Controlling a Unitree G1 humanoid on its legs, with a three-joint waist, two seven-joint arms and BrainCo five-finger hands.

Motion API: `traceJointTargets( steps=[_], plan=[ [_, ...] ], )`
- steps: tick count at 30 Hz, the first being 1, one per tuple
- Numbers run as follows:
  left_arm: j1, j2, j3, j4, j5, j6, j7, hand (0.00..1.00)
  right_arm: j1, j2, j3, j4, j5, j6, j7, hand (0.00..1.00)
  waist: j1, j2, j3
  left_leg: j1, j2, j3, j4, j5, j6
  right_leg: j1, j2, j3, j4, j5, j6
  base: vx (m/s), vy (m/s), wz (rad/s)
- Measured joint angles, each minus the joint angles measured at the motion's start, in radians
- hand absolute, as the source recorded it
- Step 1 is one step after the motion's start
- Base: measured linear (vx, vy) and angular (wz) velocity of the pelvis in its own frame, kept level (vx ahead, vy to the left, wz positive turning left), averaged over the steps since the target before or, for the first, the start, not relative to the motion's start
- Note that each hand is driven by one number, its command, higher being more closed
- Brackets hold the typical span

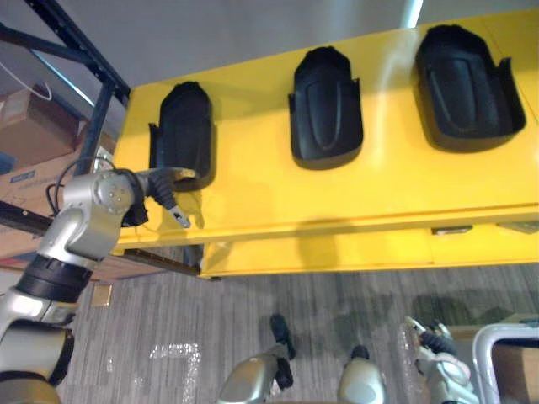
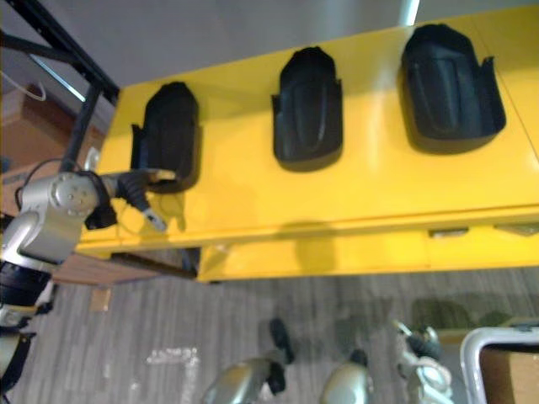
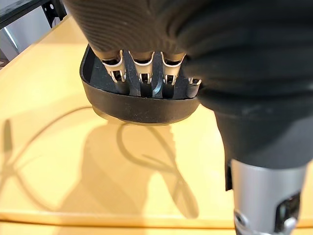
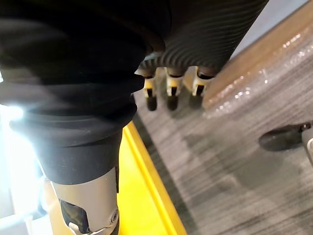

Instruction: Walk over and take plastic housings, then place them on the shelf

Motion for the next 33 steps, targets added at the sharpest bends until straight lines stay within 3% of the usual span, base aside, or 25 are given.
traceJointTargets(
  steps=[5, 8, 10, 12, 13, 15, 18, 19, 22, 28, 31, 33],
  plan=[
    [0.018, 0.004, 0.000, 0.002, -0.011, -0.002, 0.037, 0.00, 0.002, 0.000, -0.002, 0.000, 0.000, 0.003, 0.000, 0.00, 0.000, 0.000, 0.000, -0.001, -0.001, 0.000, 0.000, 0.000, 0.000, 0.000, 0.000, 0.000, 0.000, 0.000, 0.000, 0.00, 0.000, 0.00],
    [0.019, 0.004, 0.000, 0.000, -0.028, -0.038, 0.141, 0.00, 0.002, 0.000, -0.002, 0.000, 0.000, 0.003, 0.000, 0.00, 0.003, 0.000, 0.000, -0.001, -0.001, 0.000, 0.000, 0.000, 0.000, 0.000, 0.000, 0.000, 0.000, 0.001, 0.001, 0.00, 0.000, 0.00],
    [0.019, 0.004, 0.005, -0.003, -0.077, -0.057, 0.256, 0.00, 0.003, 0.000, -0.002, 0.000, 0.000, 0.003, 0.000, 0.00, 0.004, 0.000, 0.000, -0.001, -0.002, 0.000, 0.000, 0.000, 0.000, 0.000, 0.000, 0.000, 0.000, 0.002, 0.002, 0.00, 0.000, 0.00],
    [0.019, 0.003, 0.048, -0.025, -0.159, -0.077, 0.433, 0.00, 0.005, 0.001, -0.002, 0.000, 0.000, 0.002, 0.000, 0.00, 0.005, -0.001, 0.000, -0.001, -0.003, -0.002, 0.003, 0.003, 0.004, 0.001, 0.001, 0.000, 0.000, 0.003, 0.002, 0.00, 0.000, 0.00],
    [0.019, 0.003, 0.066, -0.035, -0.177, -0.083, 0.479, 0.00, 0.006, 0.002, -0.003, 0.000, 0.000, 0.001, 0.000, 0.00, 0.006, -0.001, 0.000, -0.001, -0.003, -0.002, 0.005, 0.003, 0.004, 0.001, 0.001, 0.000, 0.000, 0.003, 0.002, 0.00, 0.000, 0.00],
    [0.019, -0.005, 0.139, -0.067, -0.215, -0.144, 0.683, 0.00, 0.005, 0.008, -0.003, 0.003, 0.003, -0.006, -0.001, 0.00, 0.010, -0.003, 0.000, -0.001, -0.002, -0.004, 0.005, 0.006, 0.005, 0.002, 0.002, -0.002, 0.000, 0.003, 0.002, 0.00, 0.000, 0.00],
    [0.019, -0.035, 0.204, -0.109, -0.218, -0.220, 0.856, 0.00, 0.005, 0.018, -0.002, 0.019, 0.010, -0.008, -0.005, 0.00, 0.020, -0.007, 0.002, 0.000, 0.001, -0.007, 0.005, 0.008, 0.005, 0.005, 0.006, -0.004, -0.002, 0.006, 0.001, 0.00, 0.000, 0.00],
    [0.030, -0.052, 0.232, -0.138, -0.216, -0.270, 0.933, 0.00, 0.005, 0.029, -0.002, 0.022, 0.011, -0.008, -0.016, 0.00, 0.024, -0.009, 0.003, -0.001, 0.007, -0.007, 0.004, 0.008, 0.005, 0.010, 0.013, -0.004, -0.013, 0.016, -0.005, 0.00, 0.000, 0.00],
    [0.066, -0.111, 0.275, -0.177, -0.194, -0.320, 1.038, 0.00, 0.005, 0.052, 0.015, 0.030, 0.011, -0.008, -0.023, 0.00, 0.025, -0.029, 0.004, 0.001, 0.012, -0.007, 0.000, 0.008, 0.005, 0.020, 0.017, -0.005, -0.036, 0.026, 0.000, -0.01, -0.004, -0.01],
    [0.101, -0.198, 0.327, -0.194, -0.171, -0.342, 1.251, 0.00, 0.007, 0.069, 0.027, 0.065, 0.012, -0.009, -0.027, 0.00, 0.025, -0.063, 0.005, -0.004, 0.011, -0.010, 0.000, 0.008, 0.006, 0.021, 0.020, -0.003, -0.050, 0.034, 0.005, 0.00, 0.000, 0.00],
    [0.119, -0.258, 0.445, -0.211, -0.258, -0.402, 1.399, 0.00, 0.009, 0.083, 0.027, 0.069, 0.012, -0.016, -0.042, 0.00, 0.022, -0.070, 0.004, -0.003, 0.007, -0.025, 0.000, 0.014, 0.014, 0.030, 0.021, -0.007, -0.056, 0.035, 0.006, 0.01, -0.005, 0.07],
    [0.162, -0.275, 0.504, -0.246, -0.282, -0.431, 1.453, 0.00, 0.008, 0.091, 0.029, 0.074, 0.012, -0.022, -0.044, 0.00, 0.023, -0.074, 0.002, -0.003, 0.008, -0.029, 0.000, 0.014, 0.014, 0.035, 0.021, -0.010, -0.062, 0.035, 0.006, 0.02, -0.002, 0.08]
  ],
)
